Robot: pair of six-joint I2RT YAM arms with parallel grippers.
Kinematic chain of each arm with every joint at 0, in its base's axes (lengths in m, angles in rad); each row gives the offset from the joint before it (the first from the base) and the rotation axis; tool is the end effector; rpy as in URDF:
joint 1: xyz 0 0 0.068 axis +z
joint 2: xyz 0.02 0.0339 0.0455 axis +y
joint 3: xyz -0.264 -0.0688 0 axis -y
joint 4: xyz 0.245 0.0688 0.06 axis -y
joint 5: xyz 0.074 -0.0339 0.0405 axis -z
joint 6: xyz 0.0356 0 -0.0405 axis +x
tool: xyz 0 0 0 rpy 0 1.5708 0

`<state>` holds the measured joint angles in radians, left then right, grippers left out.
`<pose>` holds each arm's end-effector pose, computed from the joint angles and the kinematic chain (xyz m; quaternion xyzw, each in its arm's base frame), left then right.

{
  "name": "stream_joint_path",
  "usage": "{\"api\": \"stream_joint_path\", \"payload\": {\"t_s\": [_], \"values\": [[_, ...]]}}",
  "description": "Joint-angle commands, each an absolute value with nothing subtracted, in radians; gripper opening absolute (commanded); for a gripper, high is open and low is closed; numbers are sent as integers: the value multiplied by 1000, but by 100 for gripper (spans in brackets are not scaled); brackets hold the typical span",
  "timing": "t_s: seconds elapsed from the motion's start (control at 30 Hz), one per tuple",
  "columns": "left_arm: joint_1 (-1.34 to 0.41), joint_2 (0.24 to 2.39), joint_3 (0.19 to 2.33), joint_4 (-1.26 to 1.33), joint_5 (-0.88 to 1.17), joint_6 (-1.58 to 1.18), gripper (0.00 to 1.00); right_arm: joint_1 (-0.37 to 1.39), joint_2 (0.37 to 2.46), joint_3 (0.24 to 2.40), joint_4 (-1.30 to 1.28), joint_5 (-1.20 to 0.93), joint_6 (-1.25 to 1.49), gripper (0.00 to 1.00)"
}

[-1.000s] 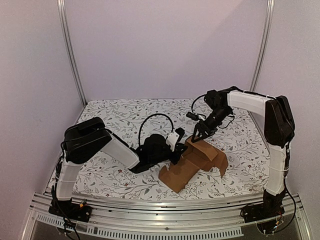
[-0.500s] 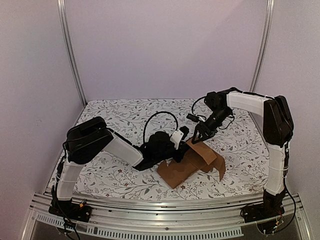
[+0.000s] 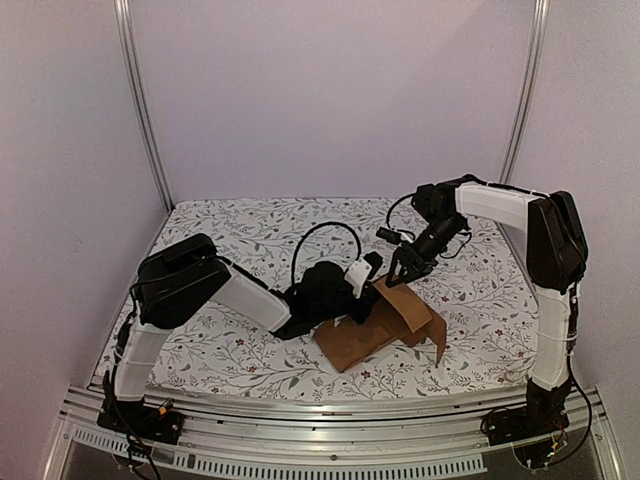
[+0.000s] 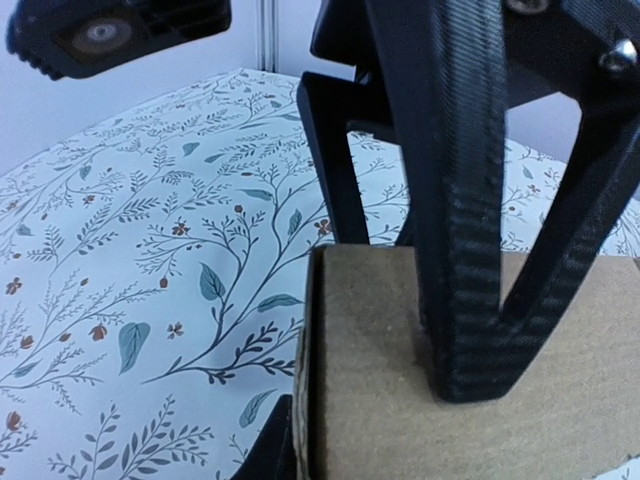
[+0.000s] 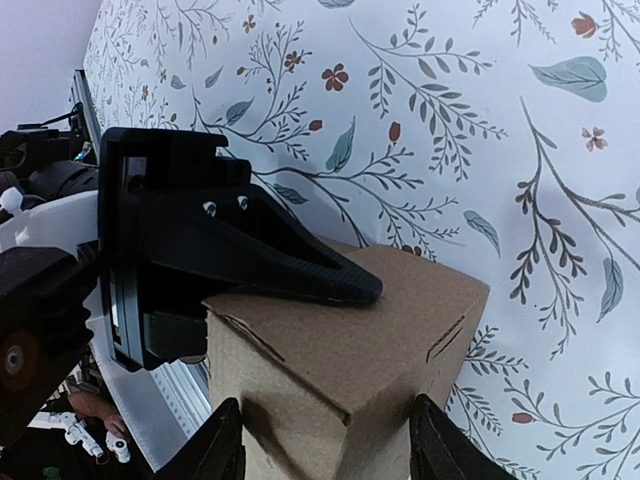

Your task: Fold the paper box

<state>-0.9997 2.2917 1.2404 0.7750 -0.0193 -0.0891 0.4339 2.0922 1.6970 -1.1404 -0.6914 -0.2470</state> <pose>0.2565 -0.3979 0.0990 0.3456 0.7190 -0.3057 0.5198 0.3573 0.1906 0.2021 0.3197 -0.8847 -0.3389 0.0151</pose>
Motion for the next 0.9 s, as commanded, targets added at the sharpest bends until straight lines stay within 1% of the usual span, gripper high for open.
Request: {"api": "stream_joint_path", "payload": {"t_s": [0.0,0.13,0.17,0.27,0.43,0.67,0.8,0.87], "values": [[-1011,2349,1247,719,31,-80,13,427,2126,1713,-1157,-717,-244,55],[-1011,2355,1250,719,43,-83,10,426,2128,1713,-1160,-718,-244,55],[-1011,2360,1253,715,51,-82,11,424,2126,1714,-1161,-717,-244,55],[-1011,2368,1254,713,69,-84,20,413,2122,1714,-1166,-716,-246,56],[-1011,2371,1243,746,92,-93,20,397,2124,1713,-1171,-713,-251,56],[-1009,2396,1261,754,115,-89,15,395,2131,1713,-1174,-732,-256,56],[-1010,2397,1263,747,115,-90,0,394,2133,1714,-1180,-725,-258,56],[-1009,2374,1244,738,93,-97,0,389,2126,1713,-1191,-725,-263,57]]}}
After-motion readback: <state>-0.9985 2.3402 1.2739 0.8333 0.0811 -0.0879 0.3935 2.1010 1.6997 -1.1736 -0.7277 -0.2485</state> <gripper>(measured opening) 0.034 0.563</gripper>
